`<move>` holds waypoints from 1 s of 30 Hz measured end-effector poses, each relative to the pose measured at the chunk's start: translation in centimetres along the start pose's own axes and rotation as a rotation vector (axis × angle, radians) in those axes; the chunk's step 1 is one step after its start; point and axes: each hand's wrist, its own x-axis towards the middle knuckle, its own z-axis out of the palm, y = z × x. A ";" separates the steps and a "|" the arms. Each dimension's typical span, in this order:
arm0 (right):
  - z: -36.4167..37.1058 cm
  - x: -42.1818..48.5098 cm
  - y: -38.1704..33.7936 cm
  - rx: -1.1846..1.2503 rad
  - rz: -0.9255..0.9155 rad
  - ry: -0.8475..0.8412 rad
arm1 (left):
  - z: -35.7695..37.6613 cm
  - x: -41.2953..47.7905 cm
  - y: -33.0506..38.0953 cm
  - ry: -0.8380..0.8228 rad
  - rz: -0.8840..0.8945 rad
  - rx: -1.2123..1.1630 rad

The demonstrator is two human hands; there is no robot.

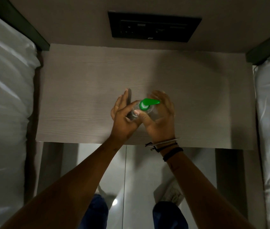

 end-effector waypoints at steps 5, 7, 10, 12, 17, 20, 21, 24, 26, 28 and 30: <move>-3.4 1.2 -1.3 -0.023 -0.131 -0.056 | -0.5 0.6 0.1 -0.075 -0.038 -0.015; -4.3 2.3 -1.6 -0.095 -0.219 -0.103 | -0.8 1.0 0.2 -0.116 -0.056 -0.005; -5.0 4.0 -1.8 -0.199 -0.247 -0.165 | -1.8 1.8 0.6 -0.163 -0.011 -0.022; -5.2 4.6 -2.1 -0.239 -0.270 -0.199 | -2.5 2.5 0.8 -0.211 0.012 -0.010; -4.7 4.5 -3.6 -0.391 -0.272 -0.181 | -3.7 3.8 1.1 -0.312 0.015 0.065; -3.8 4.0 -4.4 -0.467 -0.258 -0.114 | -3.9 4.0 1.3 -0.329 -0.009 0.117; -3.4 3.7 -4.7 -0.495 -0.251 -0.097 | -3.7 3.9 1.3 -0.324 -0.025 0.090; -2.2 2.8 -5.4 -0.525 -0.208 -0.069 | -3.6 3.5 1.7 -0.252 -0.168 -0.157; -2.0 2.6 -5.4 -0.532 -0.172 -0.060 | -3.5 3.4 1.6 -0.214 -0.143 -0.143; -1.9 2.5 -5.5 -0.545 -0.151 -0.046 | -3.4 3.3 1.2 -0.250 -0.103 -0.079; -1.7 2.2 -5.7 -0.543 -0.126 -0.020 | -3.3 3.2 0.7 -0.278 -0.015 0.040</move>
